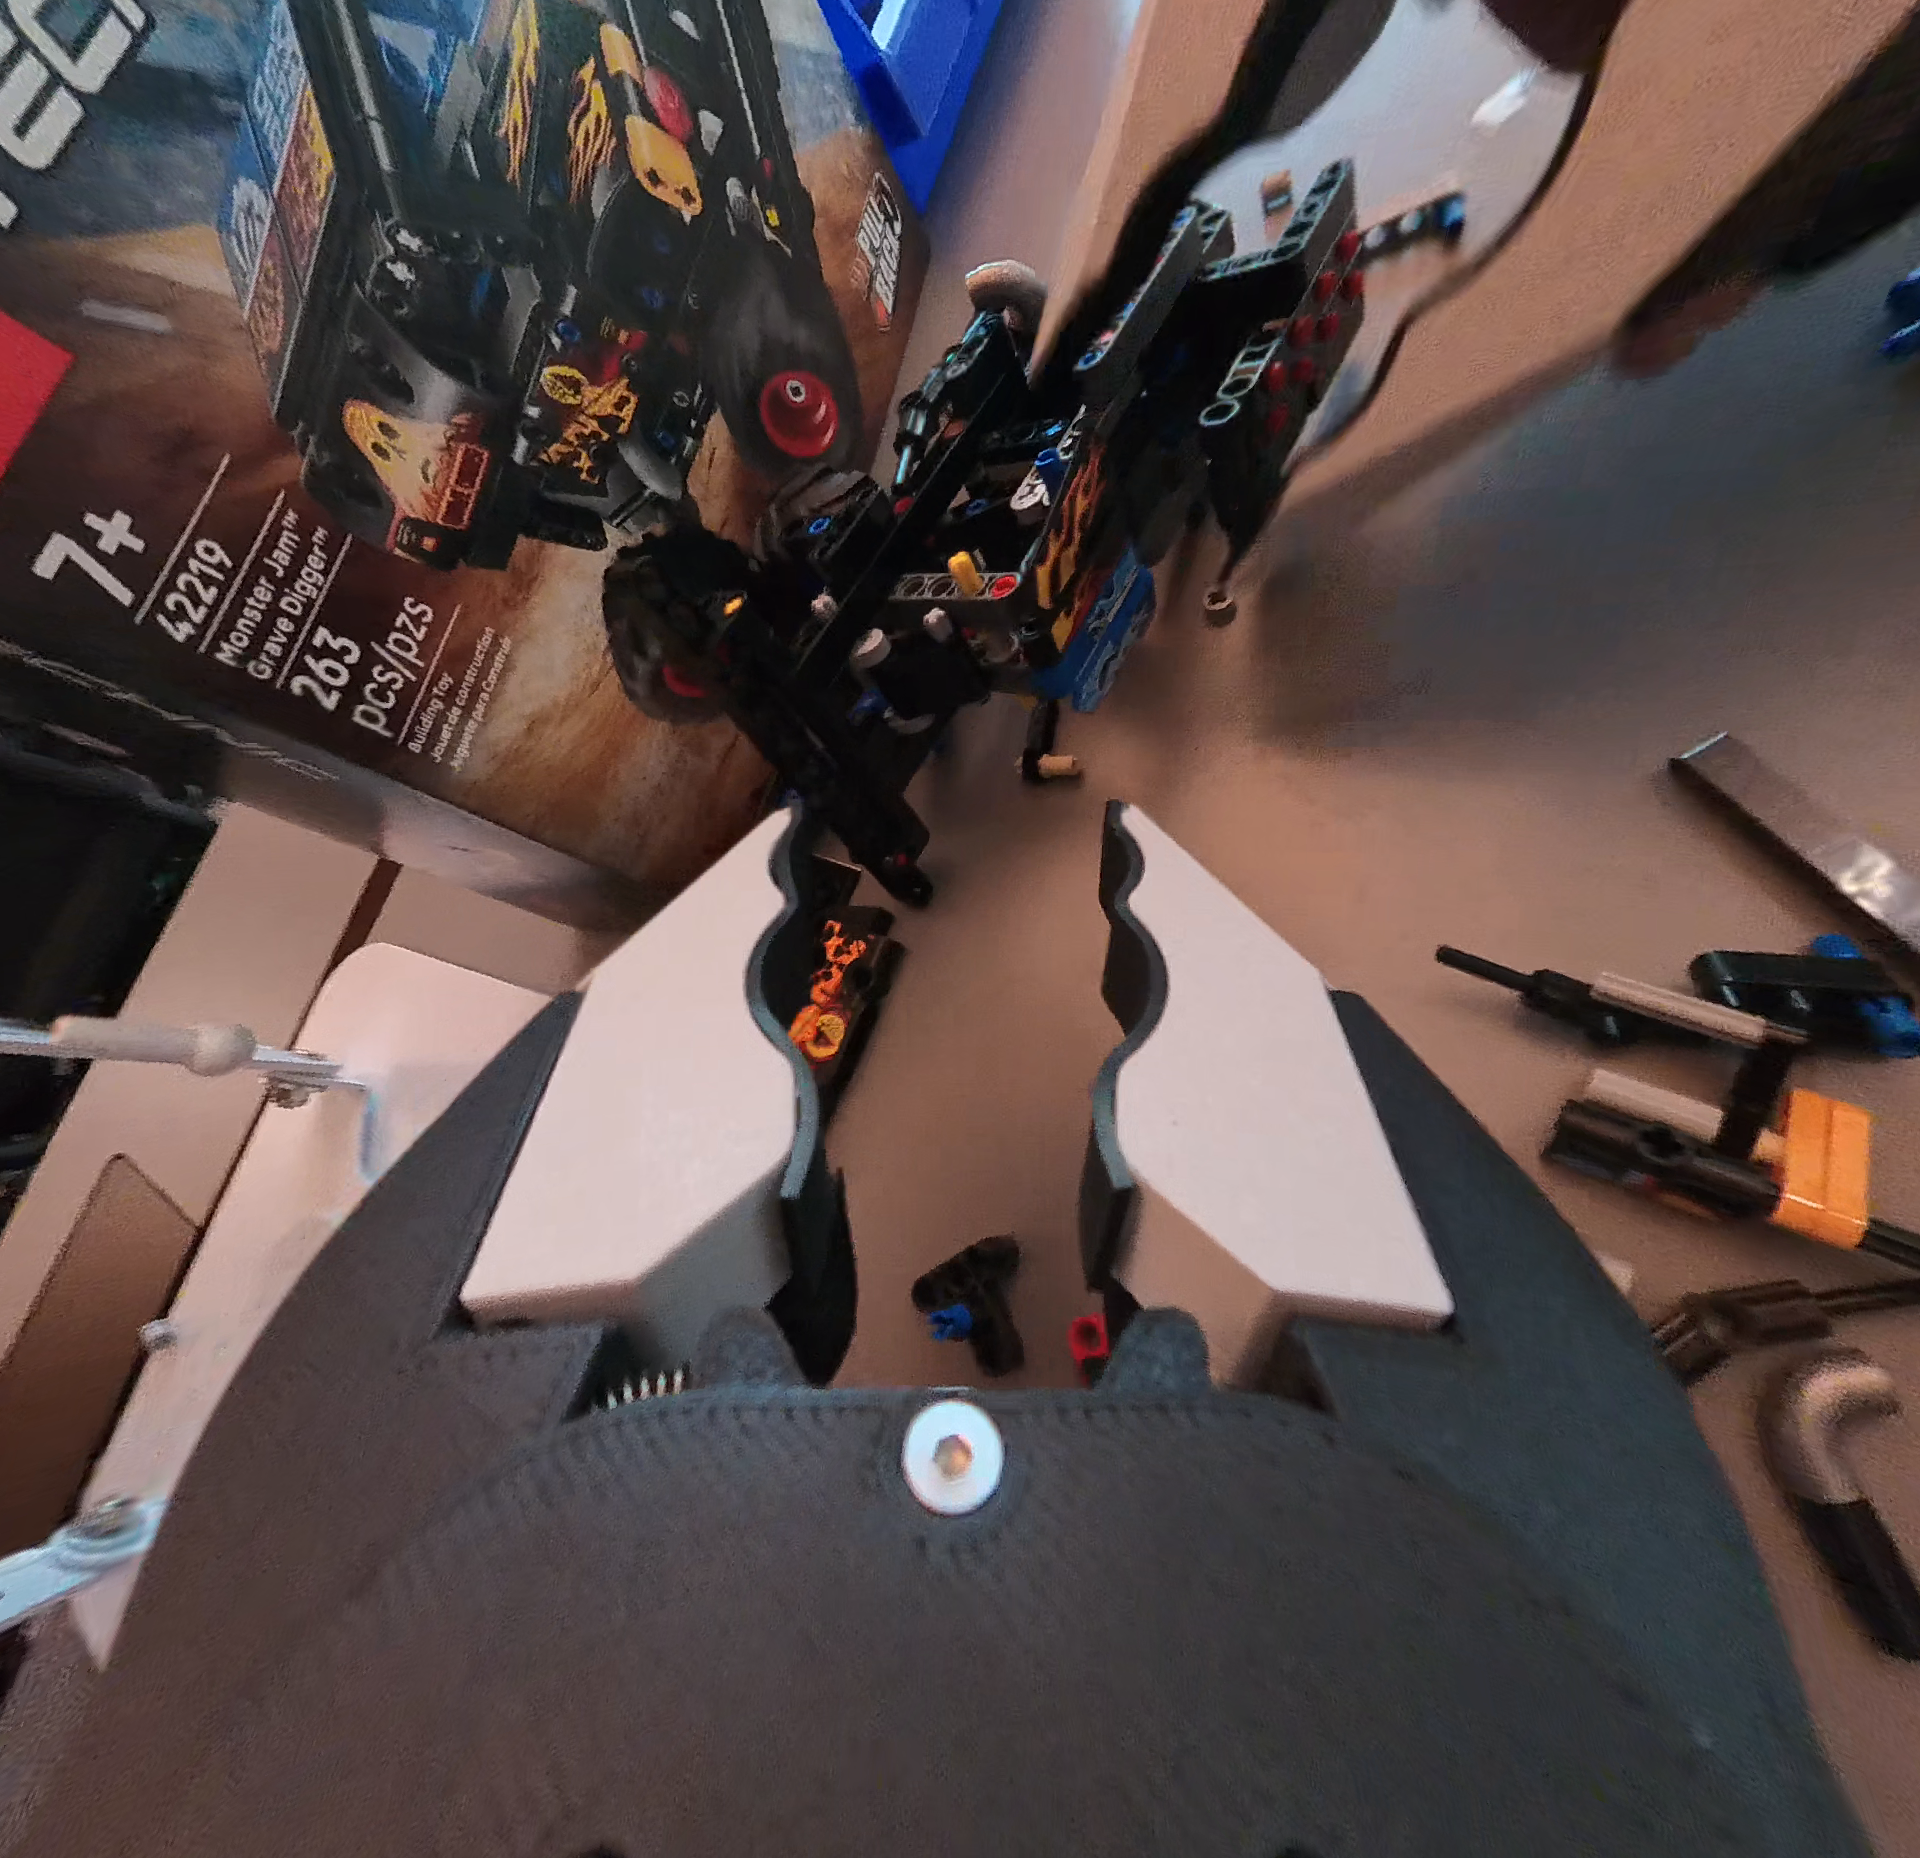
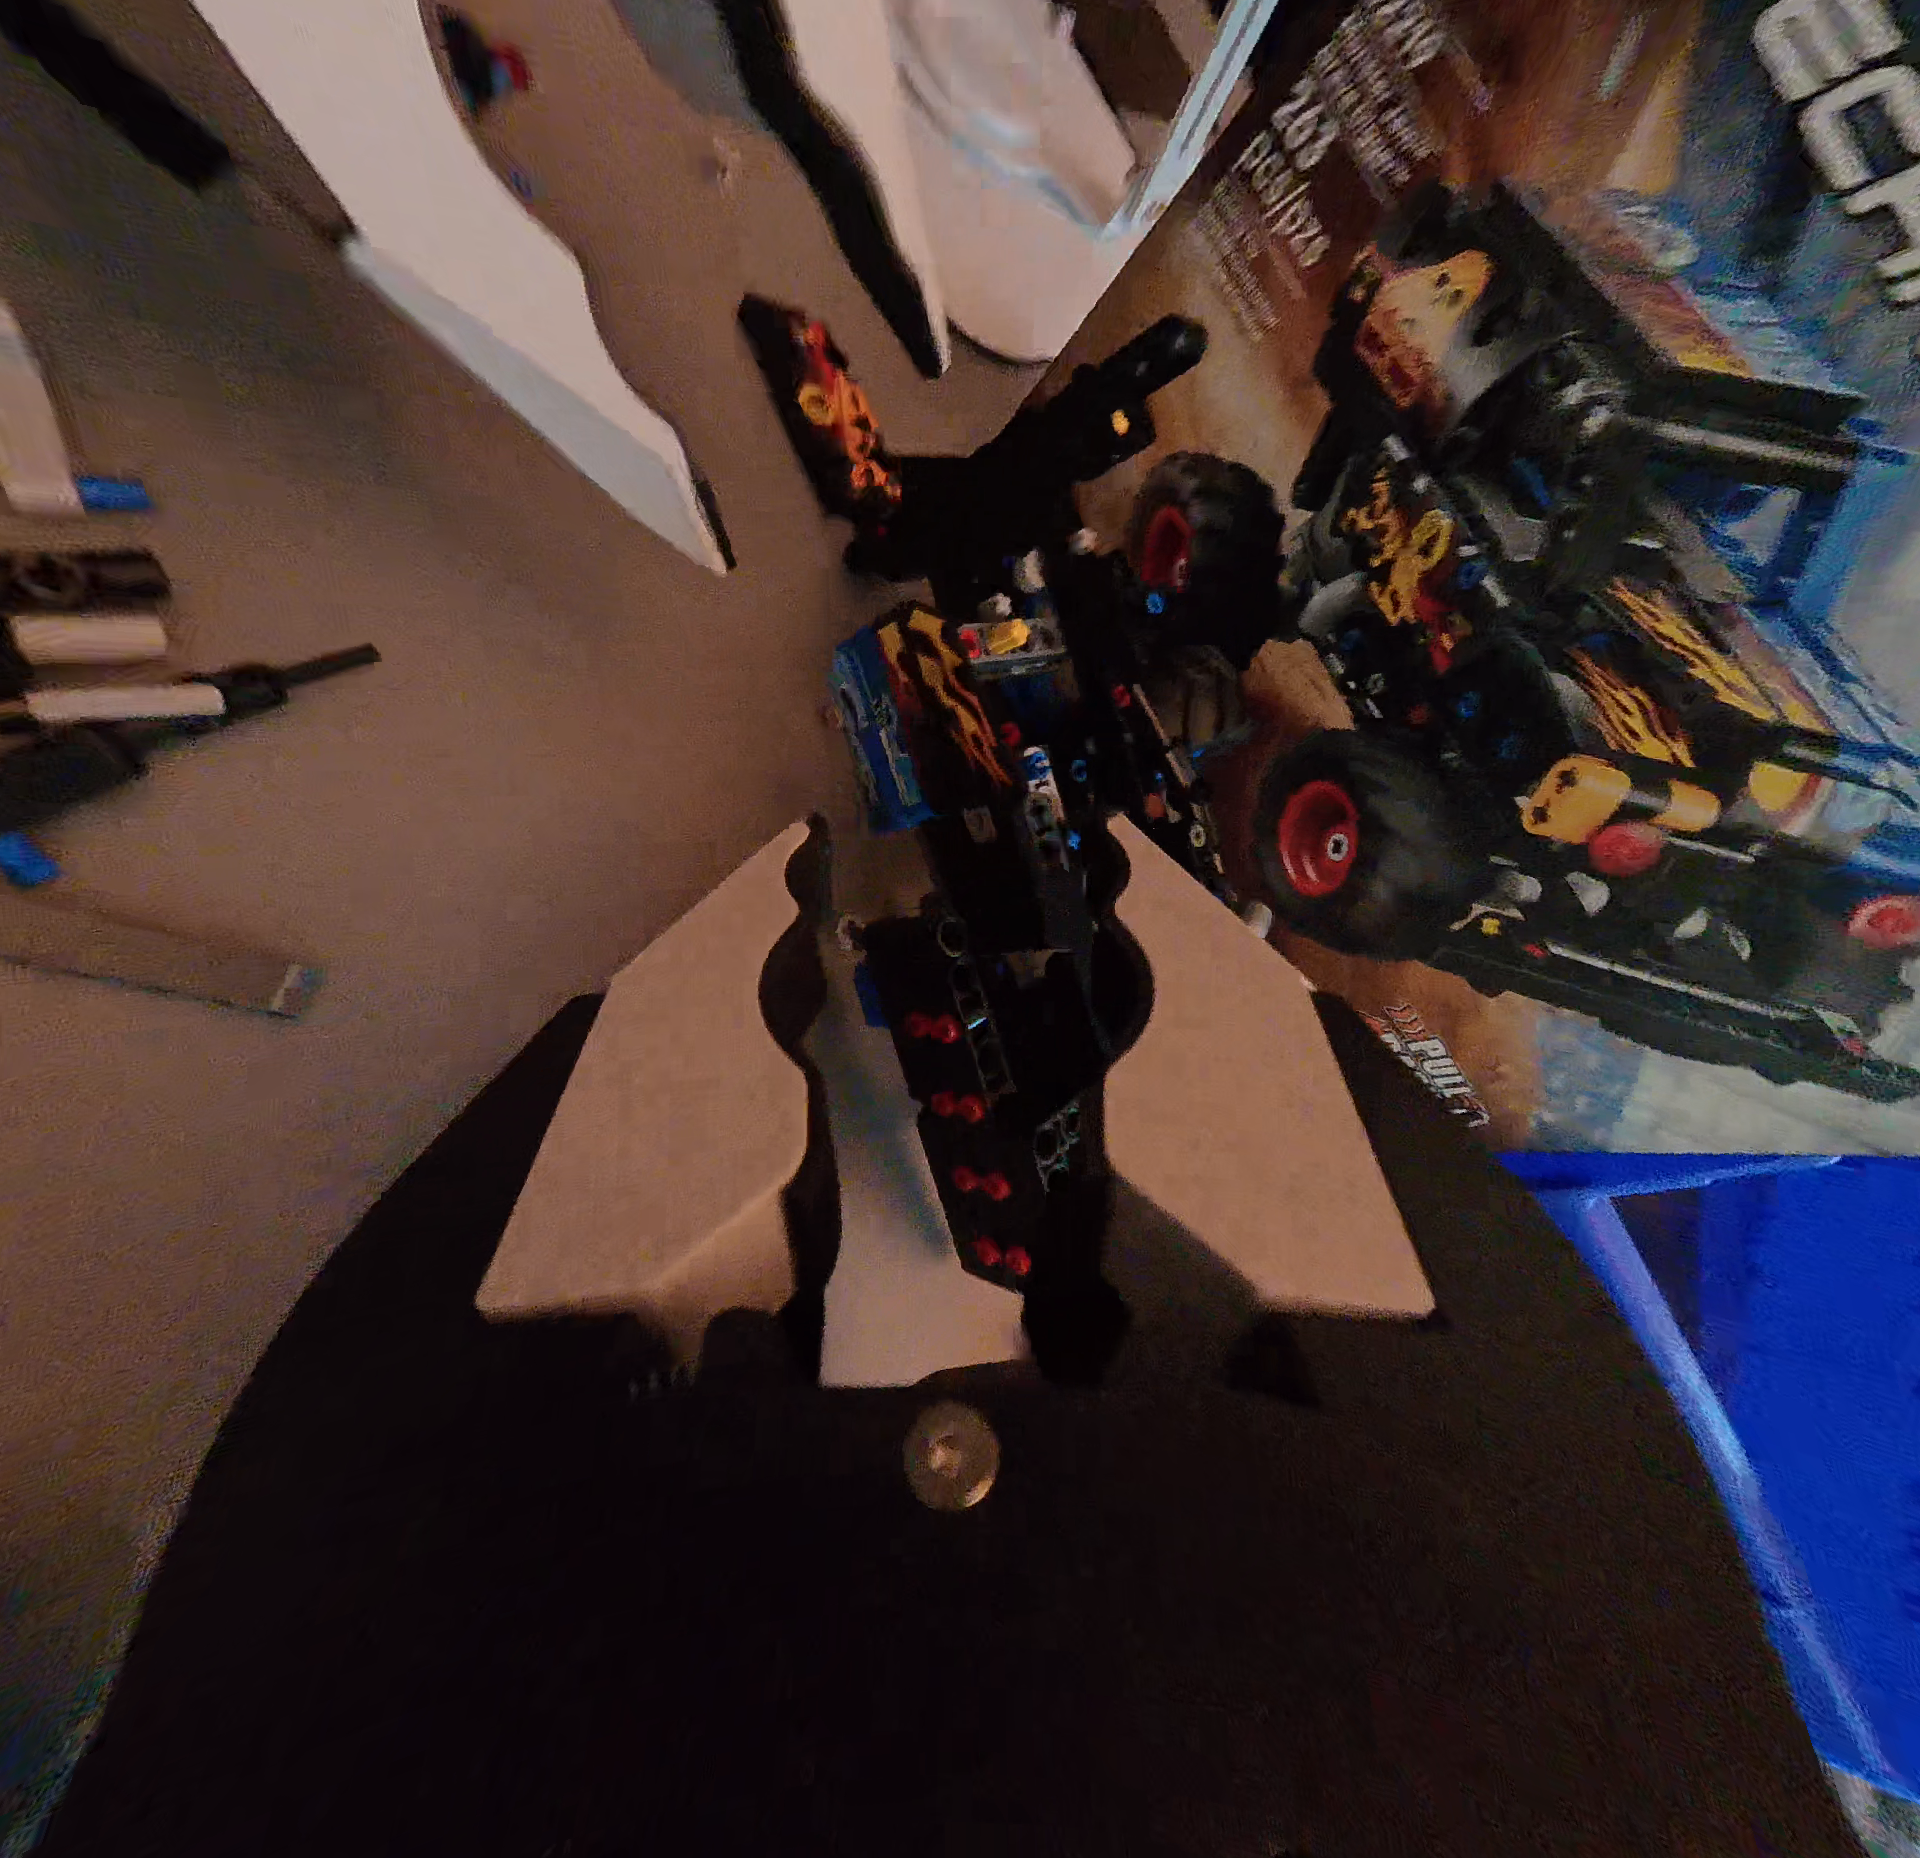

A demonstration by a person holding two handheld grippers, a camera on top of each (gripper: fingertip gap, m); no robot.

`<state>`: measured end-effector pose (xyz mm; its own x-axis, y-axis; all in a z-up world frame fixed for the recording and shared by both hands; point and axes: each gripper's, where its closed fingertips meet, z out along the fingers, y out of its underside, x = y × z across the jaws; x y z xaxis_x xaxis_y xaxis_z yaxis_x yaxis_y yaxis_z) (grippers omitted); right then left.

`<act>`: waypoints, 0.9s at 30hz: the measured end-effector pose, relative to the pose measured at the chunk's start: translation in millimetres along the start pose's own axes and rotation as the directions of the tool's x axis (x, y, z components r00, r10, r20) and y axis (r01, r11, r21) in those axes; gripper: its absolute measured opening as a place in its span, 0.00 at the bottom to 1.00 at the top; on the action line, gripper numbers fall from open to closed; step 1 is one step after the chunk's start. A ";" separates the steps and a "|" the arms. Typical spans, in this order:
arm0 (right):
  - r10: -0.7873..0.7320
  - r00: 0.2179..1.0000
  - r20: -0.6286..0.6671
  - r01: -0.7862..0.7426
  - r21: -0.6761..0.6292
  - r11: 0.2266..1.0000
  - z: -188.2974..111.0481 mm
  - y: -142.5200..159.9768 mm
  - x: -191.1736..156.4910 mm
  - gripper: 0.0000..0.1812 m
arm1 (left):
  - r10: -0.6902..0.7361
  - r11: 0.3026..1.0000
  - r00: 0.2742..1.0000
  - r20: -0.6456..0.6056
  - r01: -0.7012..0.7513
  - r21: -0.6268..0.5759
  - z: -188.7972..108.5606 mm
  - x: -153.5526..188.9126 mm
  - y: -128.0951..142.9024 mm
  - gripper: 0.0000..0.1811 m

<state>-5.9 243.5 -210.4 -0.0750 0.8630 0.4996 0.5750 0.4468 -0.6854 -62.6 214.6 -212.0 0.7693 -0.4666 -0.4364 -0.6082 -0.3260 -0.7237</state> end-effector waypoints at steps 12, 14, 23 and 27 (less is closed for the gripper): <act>-0.146 0.987 -0.069 0.143 -0.052 0.988 11.0 -0.8 11.5 0.18 | 0.123 0.992 0.986 0.110 -0.122 -0.013 -7.7 -13.1 -0.8 0.32; -0.110 0.994 0.016 0.110 0.005 0.994 -1.2 -5.0 5.0 0.18 | 0.187 0.982 0.973 0.136 -0.190 0.007 -12.6 -11.5 -10.1 0.35; -0.029 0.962 0.271 -0.019 0.176 0.984 -40.9 -21.0 -20.8 0.19 | -0.044 0.981 0.989 -0.139 0.069 0.182 -36.1 16.7 -37.4 0.18; 0.029 0.942 0.335 -0.110 0.224 0.968 -50.6 -28.3 -21.4 0.18 | -0.208 0.940 0.939 -0.273 0.270 0.210 -51.0 17.9 -53.5 0.10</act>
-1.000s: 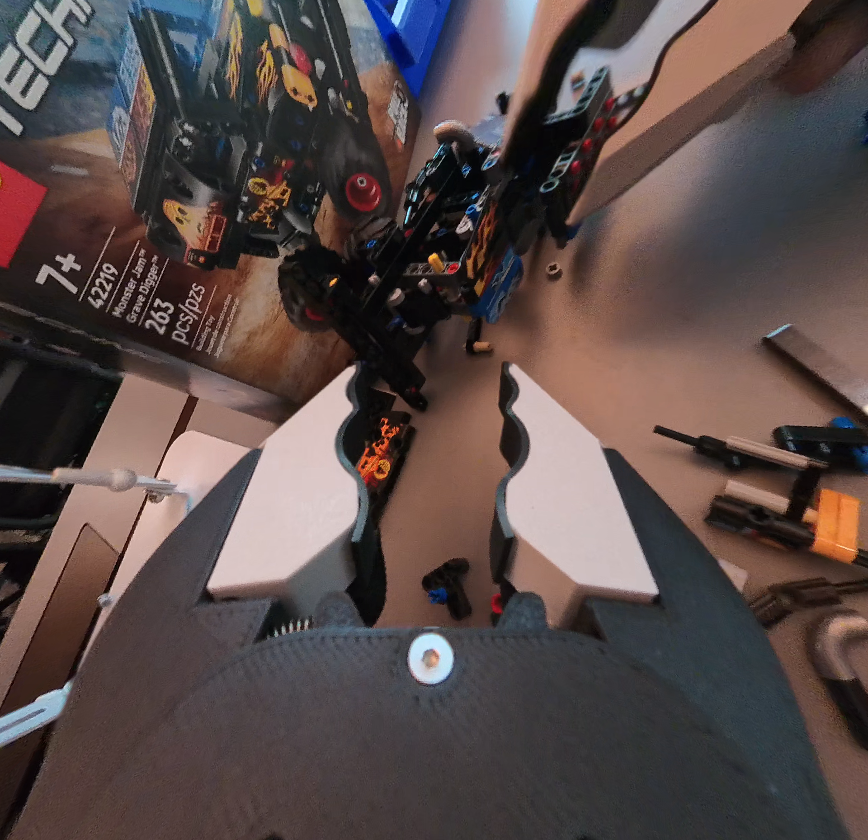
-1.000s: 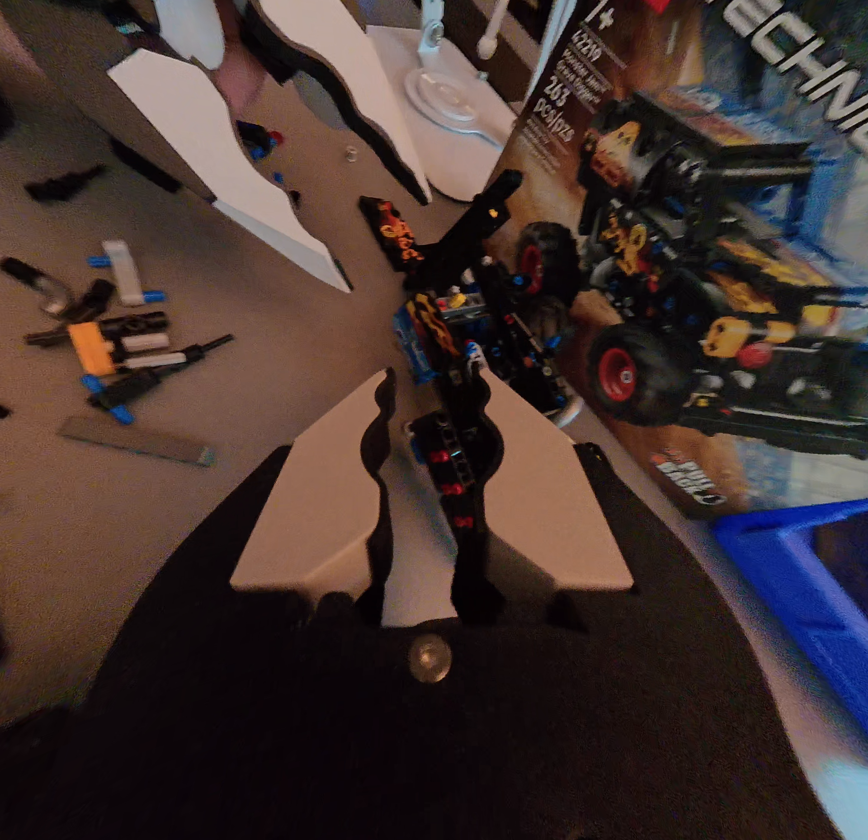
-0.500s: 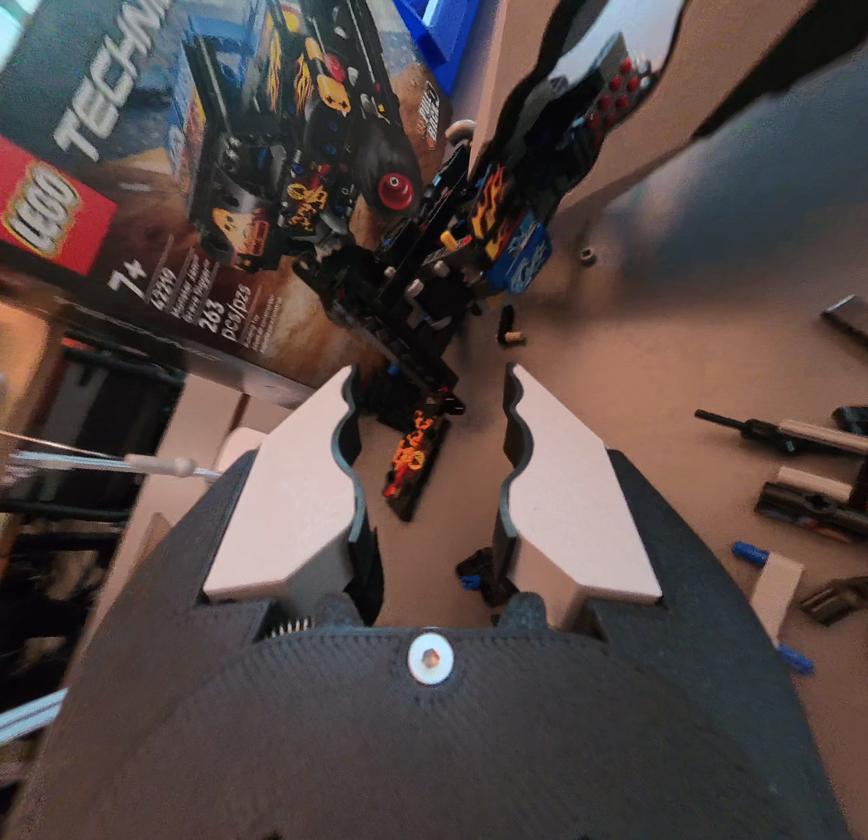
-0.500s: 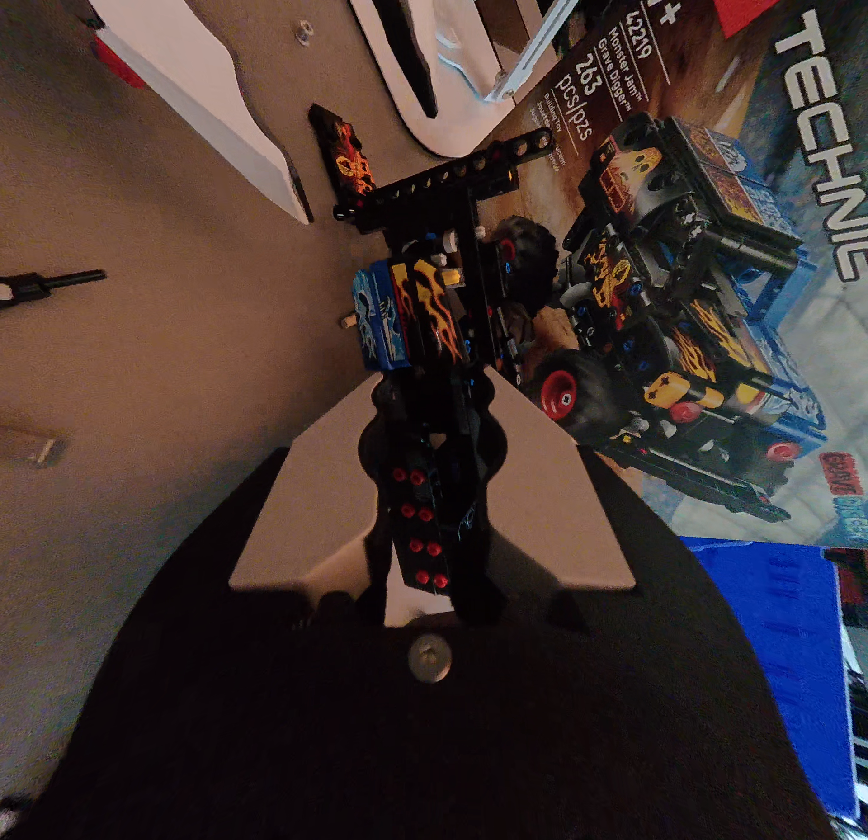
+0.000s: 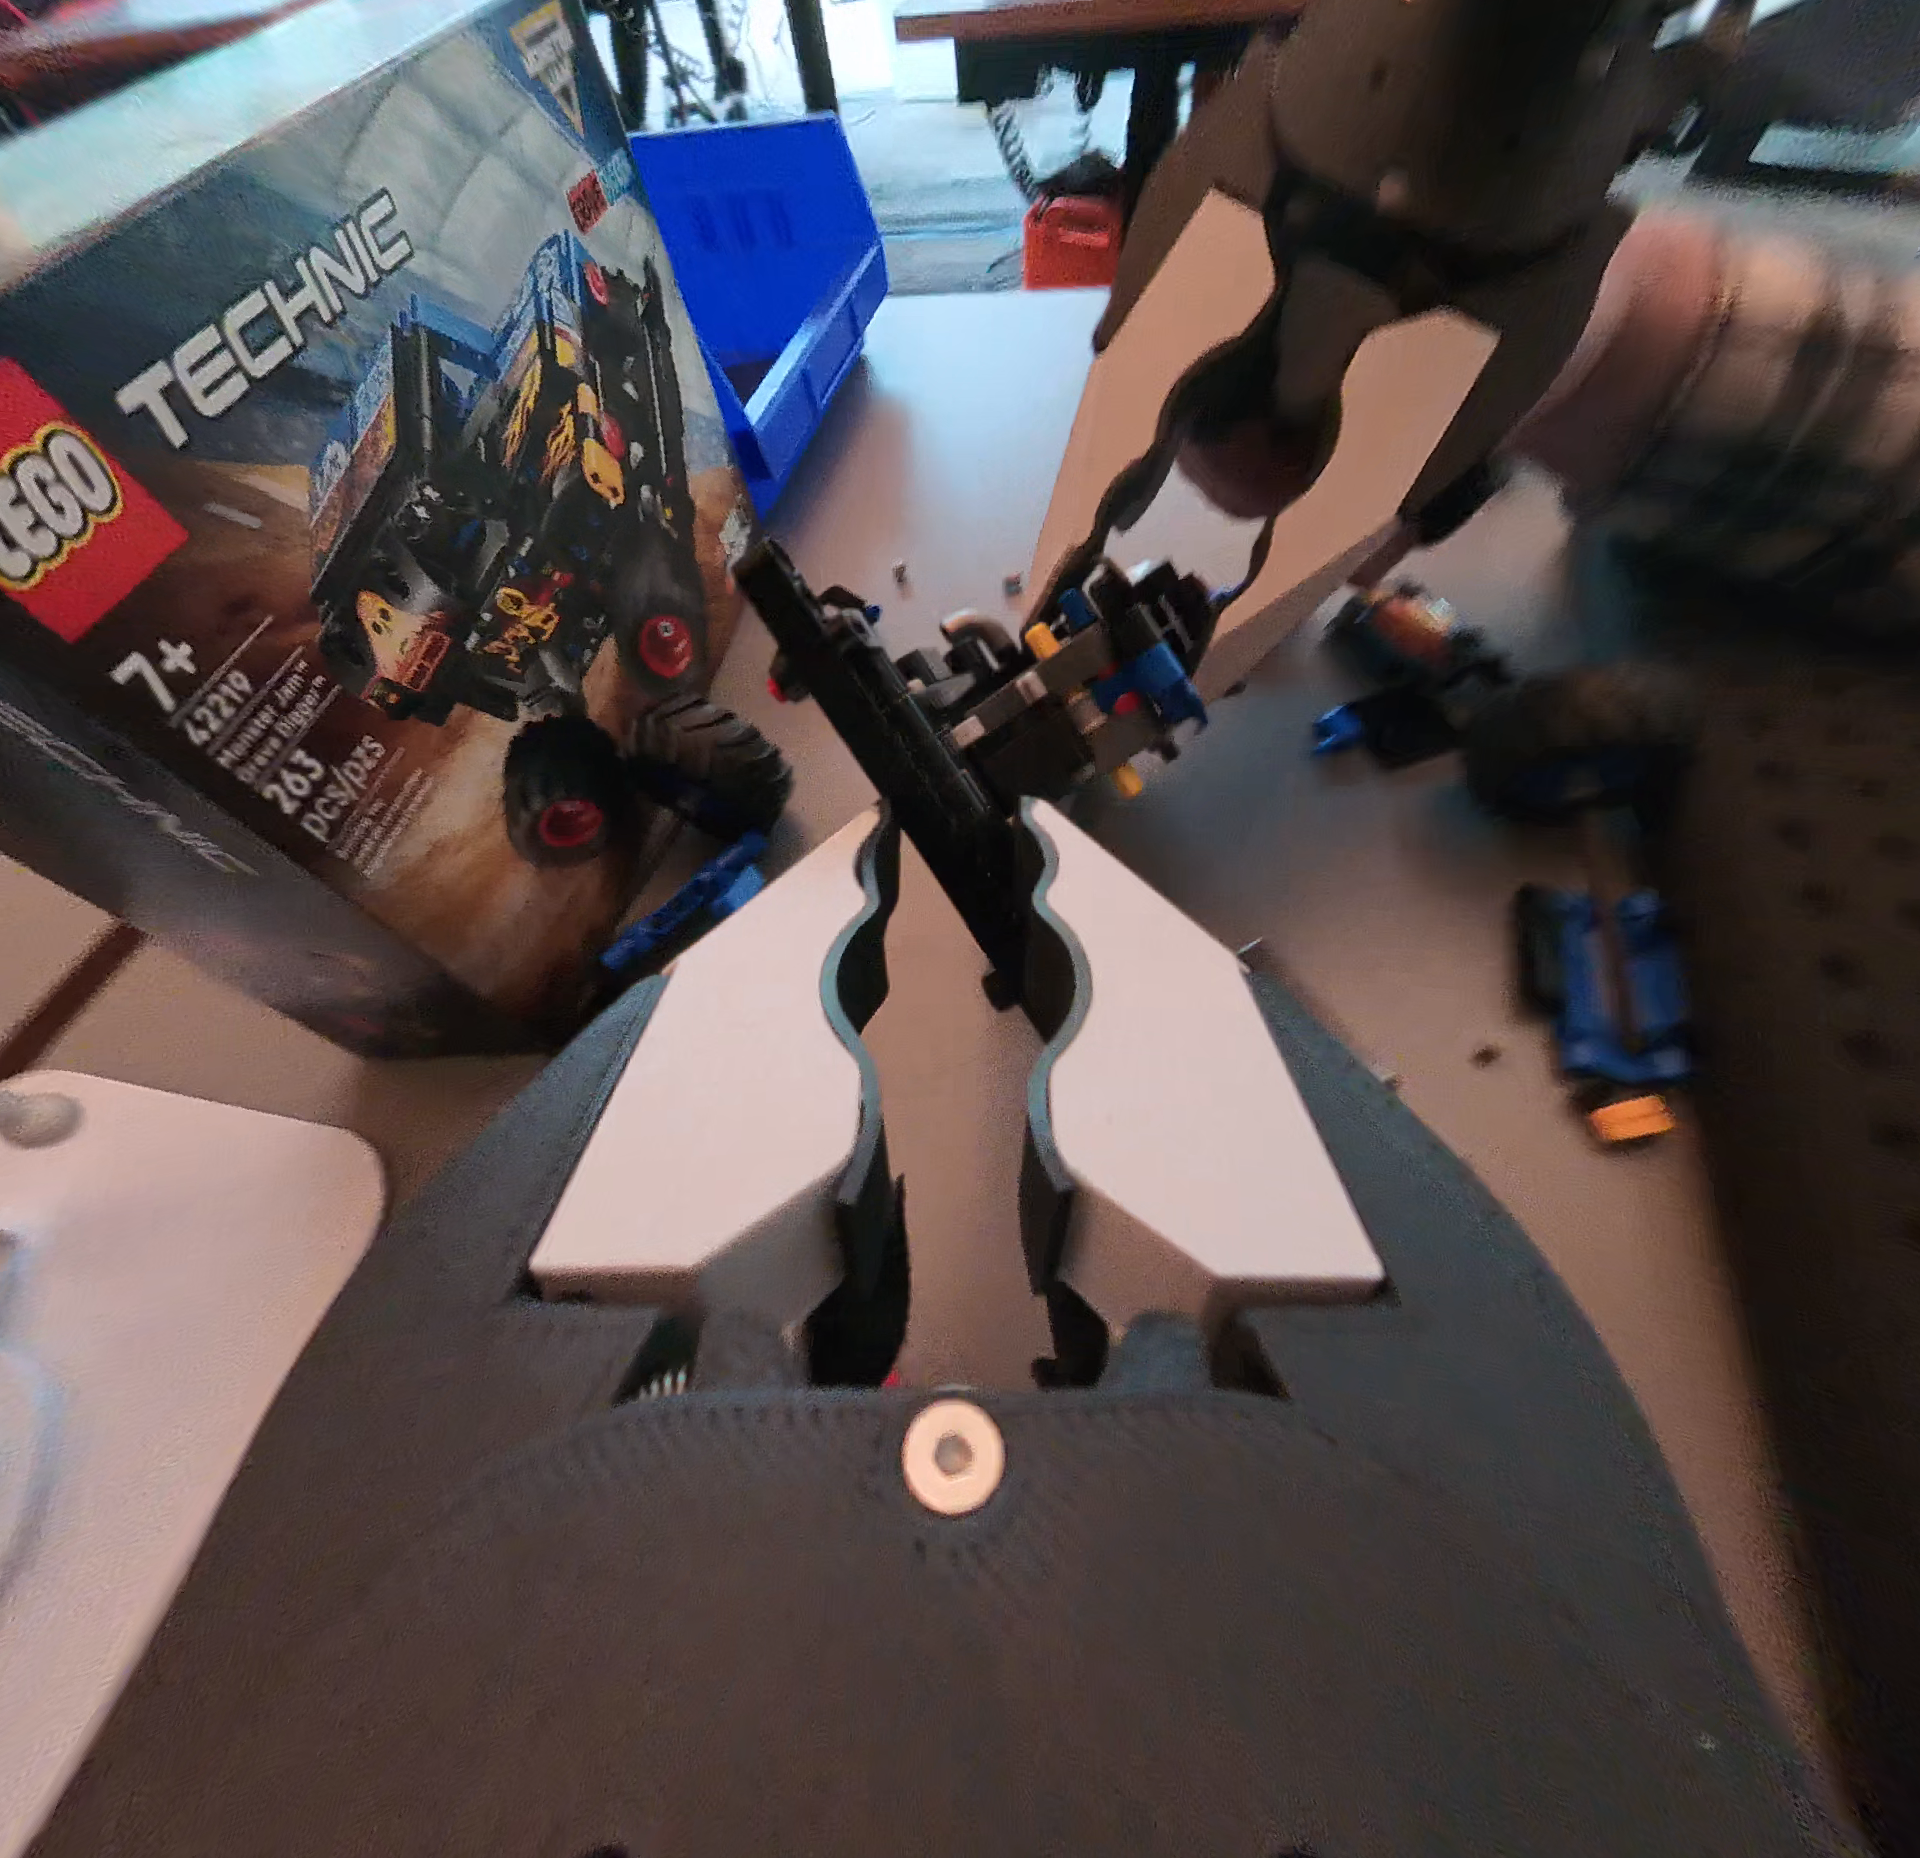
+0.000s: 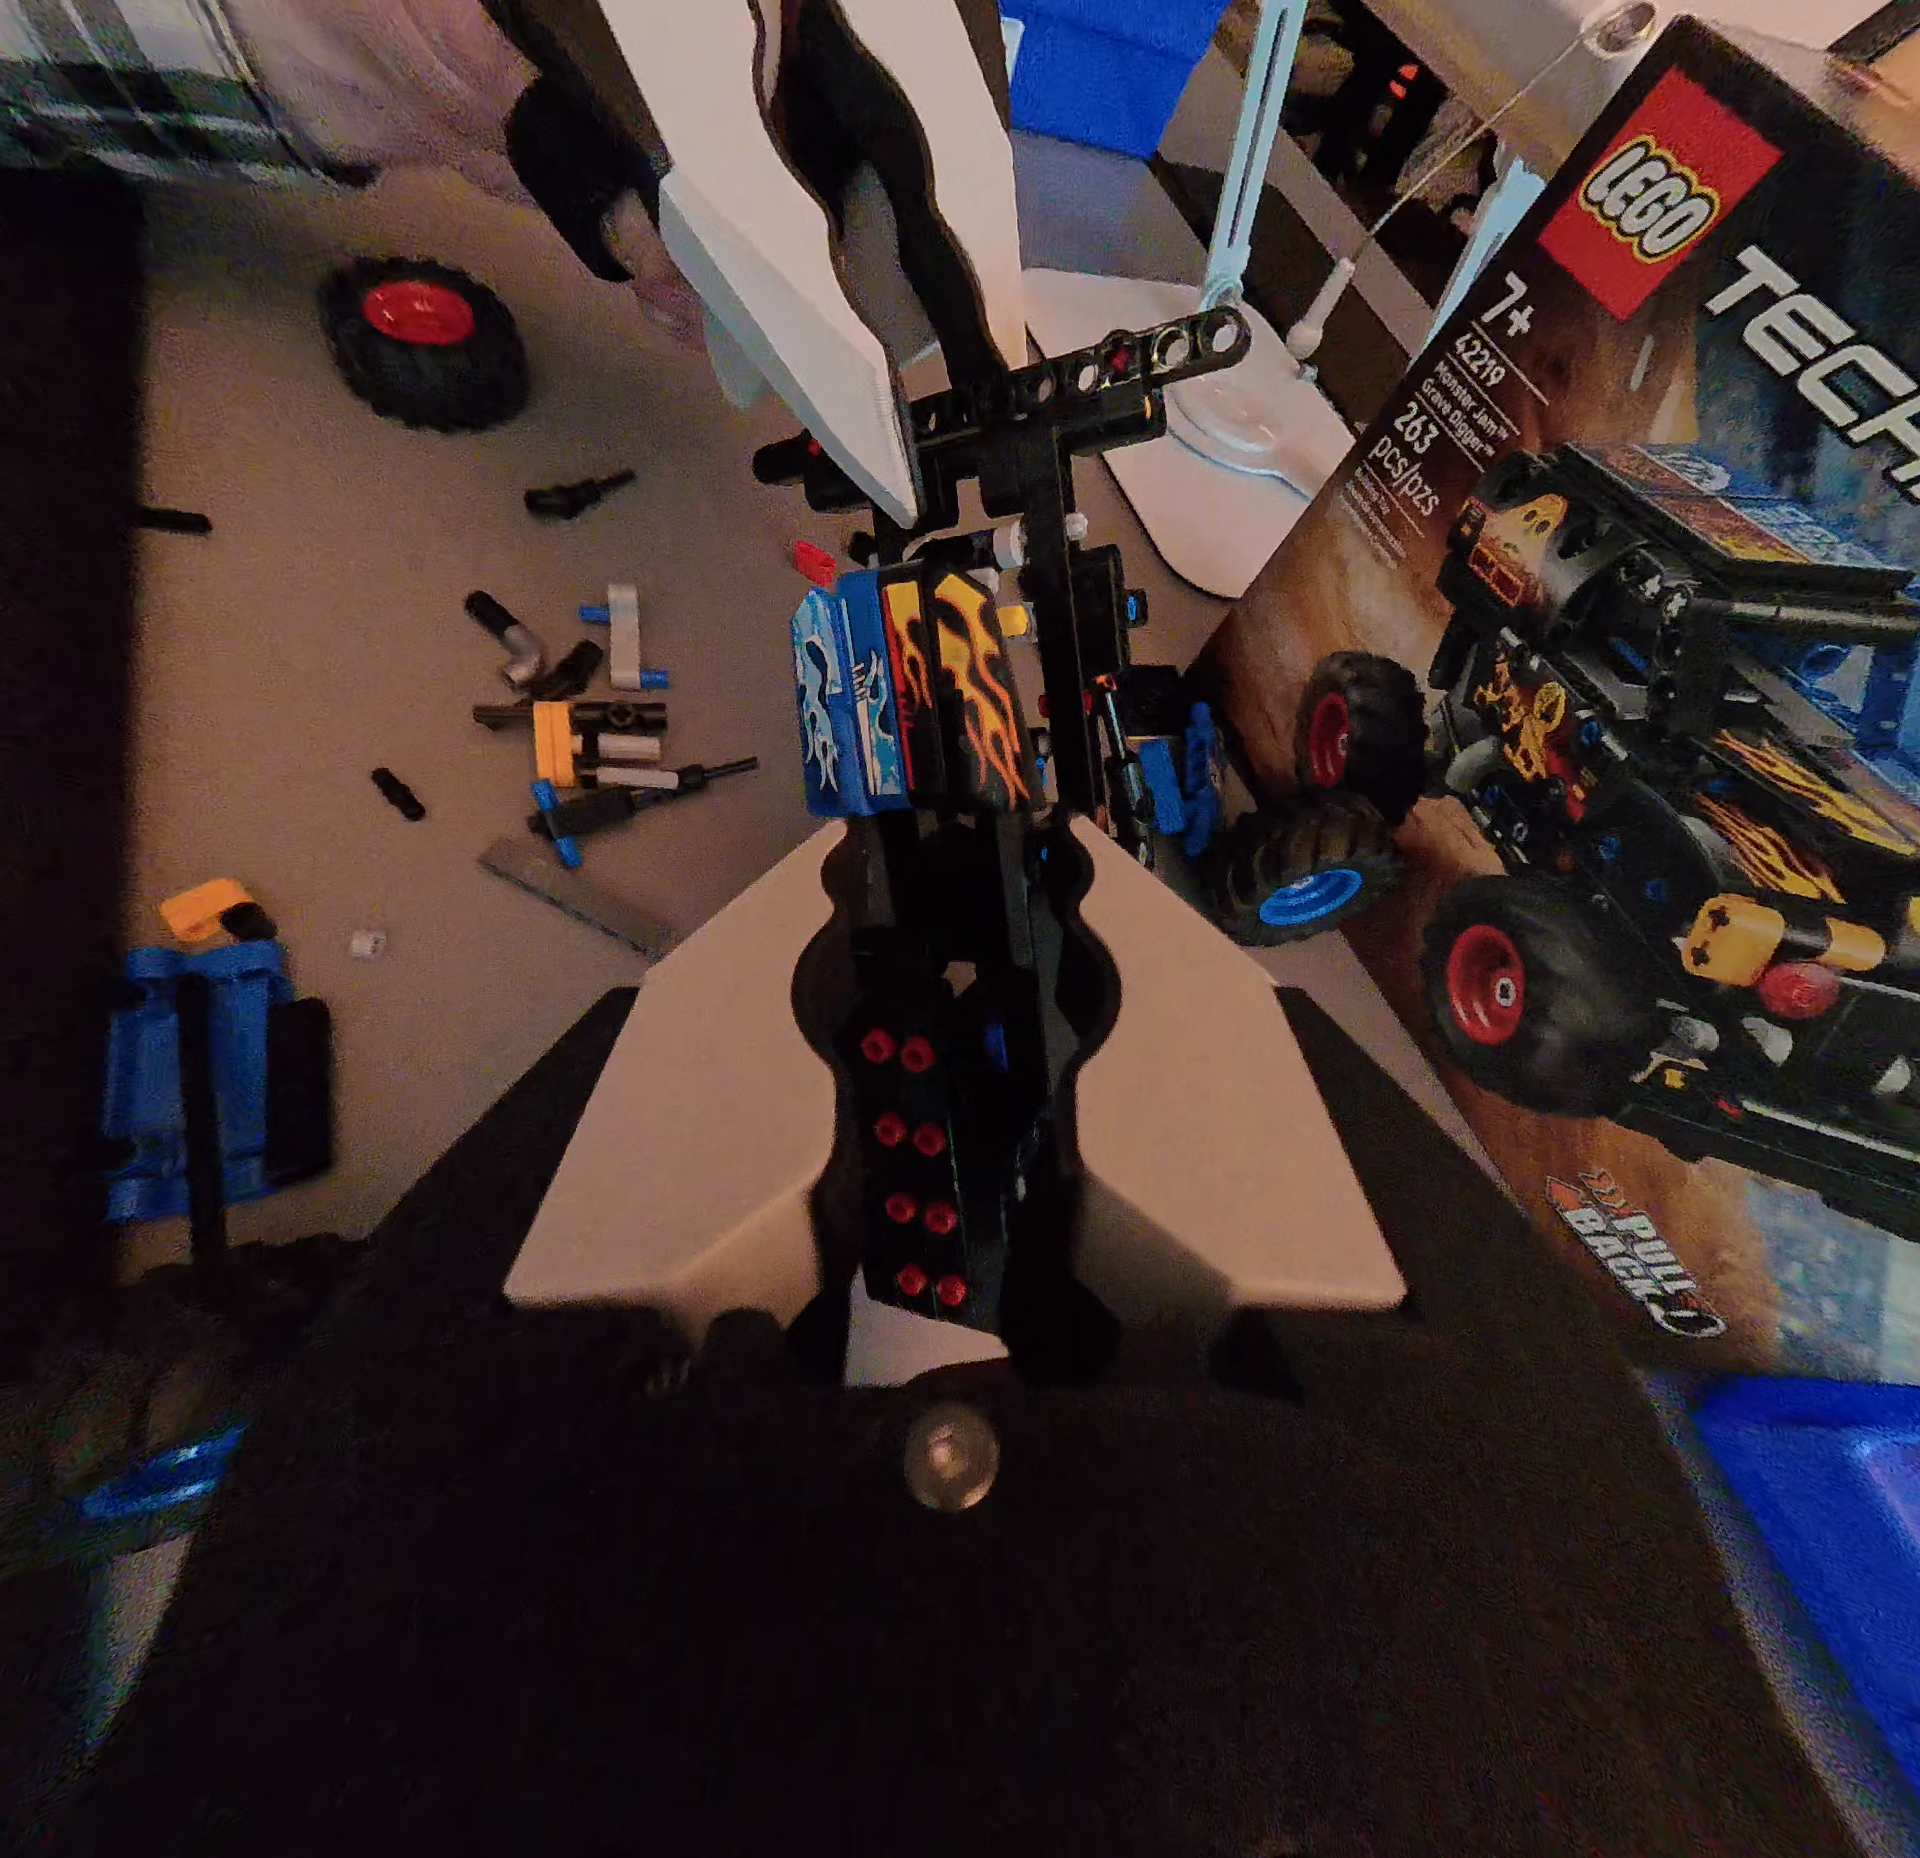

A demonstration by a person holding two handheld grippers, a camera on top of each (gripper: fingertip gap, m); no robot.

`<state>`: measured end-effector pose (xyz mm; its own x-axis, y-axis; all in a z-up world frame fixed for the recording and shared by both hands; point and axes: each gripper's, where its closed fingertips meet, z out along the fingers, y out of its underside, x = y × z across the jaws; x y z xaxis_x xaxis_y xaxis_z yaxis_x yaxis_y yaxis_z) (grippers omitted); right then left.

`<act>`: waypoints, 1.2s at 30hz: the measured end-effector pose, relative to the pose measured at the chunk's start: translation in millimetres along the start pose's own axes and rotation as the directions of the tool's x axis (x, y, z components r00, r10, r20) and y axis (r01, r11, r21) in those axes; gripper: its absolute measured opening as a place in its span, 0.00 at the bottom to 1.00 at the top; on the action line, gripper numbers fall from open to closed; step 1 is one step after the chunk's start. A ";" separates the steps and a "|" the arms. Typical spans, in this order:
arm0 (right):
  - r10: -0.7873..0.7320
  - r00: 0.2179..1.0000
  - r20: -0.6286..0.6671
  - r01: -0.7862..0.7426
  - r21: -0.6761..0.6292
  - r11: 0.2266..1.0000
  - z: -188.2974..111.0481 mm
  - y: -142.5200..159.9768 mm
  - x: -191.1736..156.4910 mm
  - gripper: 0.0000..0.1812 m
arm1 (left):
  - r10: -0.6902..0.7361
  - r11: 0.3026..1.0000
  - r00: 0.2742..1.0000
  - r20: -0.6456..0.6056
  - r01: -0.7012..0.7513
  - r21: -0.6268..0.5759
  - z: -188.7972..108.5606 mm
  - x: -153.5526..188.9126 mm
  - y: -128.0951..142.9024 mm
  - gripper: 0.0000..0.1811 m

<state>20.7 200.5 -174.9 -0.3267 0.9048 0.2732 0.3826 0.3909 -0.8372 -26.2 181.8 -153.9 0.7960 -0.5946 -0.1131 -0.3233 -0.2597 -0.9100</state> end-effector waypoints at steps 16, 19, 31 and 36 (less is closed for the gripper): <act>-0.236 0.923 -0.305 0.183 -0.191 0.964 23.8 2.7 19.3 0.27 | -0.546 0.823 0.826 -0.138 0.560 0.097 4.9 -9.2 -4.2 0.03; -0.070 0.972 -0.226 0.063 -0.038 0.997 16.1 -10.1 14.0 0.26 | -0.458 0.854 0.863 -0.212 0.493 0.165 -6.3 -2.3 -22.4 0.05; 0.341 0.881 0.327 -0.430 0.259 0.865 -6.6 -42.6 -14.2 0.26 | -0.168 0.971 0.963 -0.211 0.199 0.135 4.8 29.5 -19.7 0.43; 0.299 0.880 0.369 -0.411 0.273 0.870 -5.7 -45.8 -24.5 0.26 | -0.106 0.971 0.962 -0.252 0.155 0.184 12.1 44.3 -25.1 0.34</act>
<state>16.1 161.4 -140.6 -0.4919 0.8507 -0.1852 0.2308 -0.0778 -0.9699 23.4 171.2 -140.8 0.6709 -0.7363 0.0879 -0.0963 -0.2041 -0.9742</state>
